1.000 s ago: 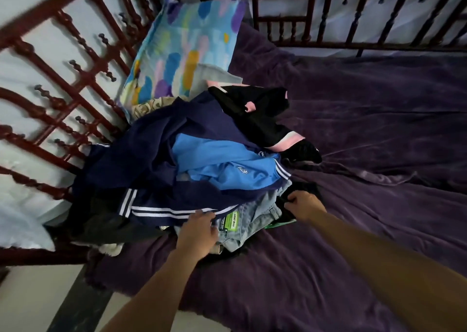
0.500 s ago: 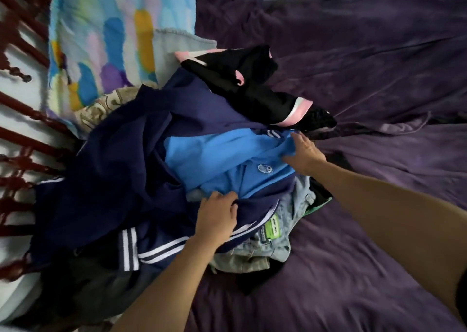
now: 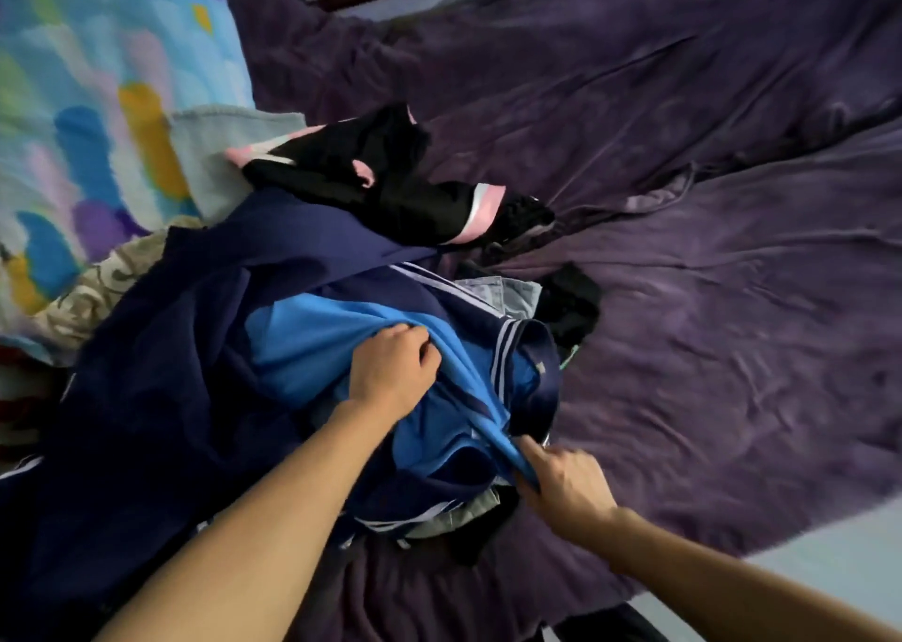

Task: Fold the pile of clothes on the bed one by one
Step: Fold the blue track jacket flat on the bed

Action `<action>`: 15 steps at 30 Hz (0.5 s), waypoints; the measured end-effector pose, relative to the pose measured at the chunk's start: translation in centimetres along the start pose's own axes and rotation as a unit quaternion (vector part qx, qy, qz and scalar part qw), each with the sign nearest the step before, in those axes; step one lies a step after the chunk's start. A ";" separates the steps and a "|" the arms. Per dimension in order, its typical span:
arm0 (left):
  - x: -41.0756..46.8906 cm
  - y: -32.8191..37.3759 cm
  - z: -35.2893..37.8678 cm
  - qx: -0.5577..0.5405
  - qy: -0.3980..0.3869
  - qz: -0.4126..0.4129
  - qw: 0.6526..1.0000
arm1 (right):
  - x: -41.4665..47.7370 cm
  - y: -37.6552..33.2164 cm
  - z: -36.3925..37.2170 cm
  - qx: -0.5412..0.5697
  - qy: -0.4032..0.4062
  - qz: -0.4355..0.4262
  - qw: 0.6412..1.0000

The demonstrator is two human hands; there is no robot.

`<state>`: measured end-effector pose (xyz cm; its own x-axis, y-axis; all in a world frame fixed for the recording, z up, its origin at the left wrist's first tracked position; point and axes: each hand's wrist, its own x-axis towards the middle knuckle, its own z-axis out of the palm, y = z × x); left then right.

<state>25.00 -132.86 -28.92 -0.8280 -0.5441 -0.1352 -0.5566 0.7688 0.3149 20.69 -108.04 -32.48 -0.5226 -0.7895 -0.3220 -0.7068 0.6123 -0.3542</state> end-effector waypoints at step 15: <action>1.3 6.6 5.9 -0.024 -0.225 0.062 0.972 | -7.3 5.1 5.7 0.192 0.003 0.174 0.966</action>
<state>19.87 -126.51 -32.57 -0.8403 -0.2385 -0.4868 -0.4561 0.7964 0.3971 23.68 -98.89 -36.95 -0.7006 -0.5326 -0.4748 -0.2601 0.8103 -0.5252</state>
